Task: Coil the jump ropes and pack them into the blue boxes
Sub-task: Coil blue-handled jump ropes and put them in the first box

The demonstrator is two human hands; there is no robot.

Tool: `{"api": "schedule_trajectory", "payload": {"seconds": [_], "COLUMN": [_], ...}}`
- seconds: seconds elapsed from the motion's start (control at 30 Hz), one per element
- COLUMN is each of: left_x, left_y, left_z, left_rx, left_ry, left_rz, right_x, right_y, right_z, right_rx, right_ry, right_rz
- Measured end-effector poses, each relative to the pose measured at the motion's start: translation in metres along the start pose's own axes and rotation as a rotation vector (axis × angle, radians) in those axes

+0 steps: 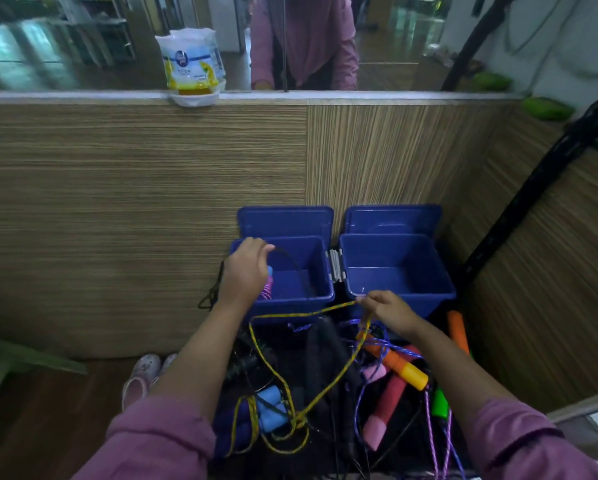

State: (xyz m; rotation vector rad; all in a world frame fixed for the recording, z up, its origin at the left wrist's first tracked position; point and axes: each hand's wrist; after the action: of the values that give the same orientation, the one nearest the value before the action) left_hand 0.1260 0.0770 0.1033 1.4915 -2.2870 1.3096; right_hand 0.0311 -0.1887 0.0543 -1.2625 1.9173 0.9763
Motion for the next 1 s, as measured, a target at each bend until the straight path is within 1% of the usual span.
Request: {"api": "schedule_trajectory", "payload": {"seconds": [0.07, 0.2, 0.27, 0.33, 0.43, 0.5, 0.57, 0.63, 0.77, 0.83, 1.0], "left_x": [-0.01, -0.026, -0.027, -0.027, -0.019, -0.013, -0.009, -0.007, -0.004, -0.004, -0.011], "left_y": [-0.004, -0.003, 0.001, 0.004, 0.005, 0.005, 0.007, 0.009, 0.012, 0.011, 0.002], "left_z": [-0.004, -0.004, 0.0, 0.005, 0.009, 0.013, 0.016, 0.018, 0.023, 0.024, 0.019], "left_rx": [0.019, -0.038, -0.074, -0.097, -0.127, -0.159, -0.188, -0.216, -0.253, -0.233, -0.105], "left_ry": [-0.007, -0.032, -0.036, -0.026, 0.014, 0.047, 0.078, 0.101, 0.148, 0.174, 0.167], "left_rz": [-0.076, -0.105, -0.13, -0.124, -0.116, -0.091, -0.067, -0.053, -0.024, -0.02, -0.066], "right_x": [0.005, 0.017, 0.018, 0.019, 0.023, 0.026, 0.022, 0.007, -0.025, -0.032, -0.041], "right_y": [0.006, 0.007, 0.005, 0.005, 0.005, 0.002, 0.001, -0.002, -0.015, -0.022, -0.031], "right_z": [0.005, 0.012, 0.017, 0.022, 0.035, 0.046, 0.056, 0.063, 0.078, 0.084, 0.087], "right_rx": [-0.011, -0.036, -0.047, -0.068, -0.146, -0.122, -0.052, 0.006, 0.013, -0.01, 0.069], "right_ry": [-0.067, 0.015, 0.149, 0.343, 0.594, 0.633, 0.533, 0.37, 0.174, 0.12, -0.045], "right_rz": [0.038, 0.018, 0.016, 0.018, -0.002, -0.046, -0.105, -0.166, -0.244, -0.229, -0.191]}}
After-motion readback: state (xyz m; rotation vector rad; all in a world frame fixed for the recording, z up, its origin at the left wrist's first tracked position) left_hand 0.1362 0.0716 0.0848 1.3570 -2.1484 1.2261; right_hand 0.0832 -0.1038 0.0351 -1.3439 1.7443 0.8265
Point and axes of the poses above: each hand's wrist, its own y-axis away from the middle knuckle, its own z-axis out of the palm, x = y × z, and after that the axes turned 6 degrees about x, right-handed
